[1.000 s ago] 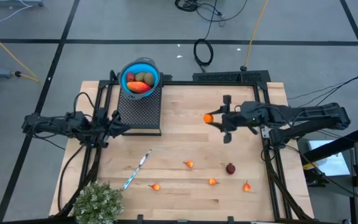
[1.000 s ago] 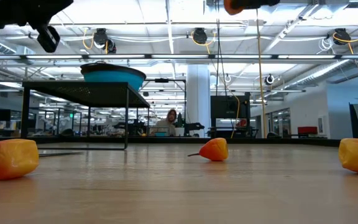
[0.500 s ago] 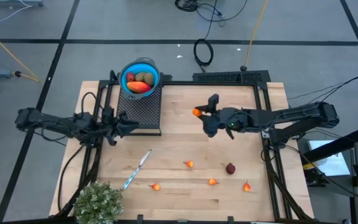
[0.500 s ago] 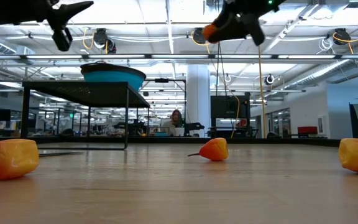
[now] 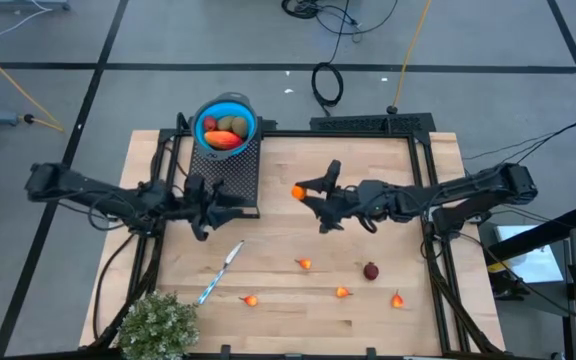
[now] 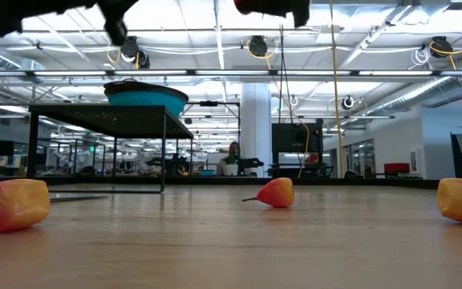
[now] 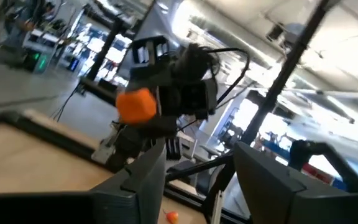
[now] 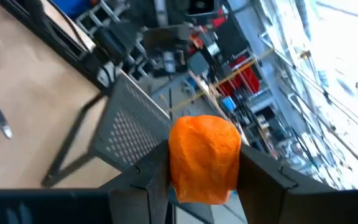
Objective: Pick & Place Fruit
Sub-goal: Put the orange into the blue strainer bowl on the shelf
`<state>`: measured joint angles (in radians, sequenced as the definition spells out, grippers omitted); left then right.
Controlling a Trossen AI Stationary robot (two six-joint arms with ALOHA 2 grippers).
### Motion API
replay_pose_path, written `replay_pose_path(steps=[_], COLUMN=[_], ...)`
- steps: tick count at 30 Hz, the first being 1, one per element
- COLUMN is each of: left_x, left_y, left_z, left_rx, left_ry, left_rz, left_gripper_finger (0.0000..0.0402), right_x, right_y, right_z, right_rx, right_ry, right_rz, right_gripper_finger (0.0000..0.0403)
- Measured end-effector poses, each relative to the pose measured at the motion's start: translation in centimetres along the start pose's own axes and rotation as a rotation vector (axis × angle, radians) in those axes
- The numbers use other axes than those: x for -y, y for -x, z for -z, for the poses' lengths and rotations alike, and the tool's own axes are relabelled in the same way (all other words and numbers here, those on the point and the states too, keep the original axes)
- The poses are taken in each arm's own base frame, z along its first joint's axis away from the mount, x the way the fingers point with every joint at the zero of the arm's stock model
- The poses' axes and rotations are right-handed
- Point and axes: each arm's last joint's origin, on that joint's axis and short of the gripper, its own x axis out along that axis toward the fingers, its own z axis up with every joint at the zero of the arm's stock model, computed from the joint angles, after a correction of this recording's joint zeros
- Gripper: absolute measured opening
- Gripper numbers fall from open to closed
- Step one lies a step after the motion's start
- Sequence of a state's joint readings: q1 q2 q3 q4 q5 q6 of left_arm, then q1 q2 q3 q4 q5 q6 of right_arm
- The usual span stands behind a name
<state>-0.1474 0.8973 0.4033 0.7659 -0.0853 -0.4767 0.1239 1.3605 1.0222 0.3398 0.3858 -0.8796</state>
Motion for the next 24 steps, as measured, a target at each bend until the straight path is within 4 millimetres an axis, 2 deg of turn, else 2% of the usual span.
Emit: replay_pose_path(steps=[6,13,24], left_x=[1.3,1.5,1.0], left_y=[-4.0,-7.9,-11.3], left_z=[-1.4,-1.5,0.1], left_rx=[-0.015,-0.139,-0.206], left_ry=[-0.189,-0.331,-0.23], left_rz=[0.038,-0.012,-0.047], left_gripper_finger=[0.0209,0.0212,0.0212], right_x=[-1.0,-2.0,-2.1], right_y=[0.6,1.4,2.3], right_z=[-1.2,-2.4,-3.8], right_rx=[0.04,0.087,0.157], right_ry=[0.0,0.003,-0.019], right_rz=[-0.03,-0.066,-0.05], right_gripper_finger=[0.0145,0.0146,0.0146])
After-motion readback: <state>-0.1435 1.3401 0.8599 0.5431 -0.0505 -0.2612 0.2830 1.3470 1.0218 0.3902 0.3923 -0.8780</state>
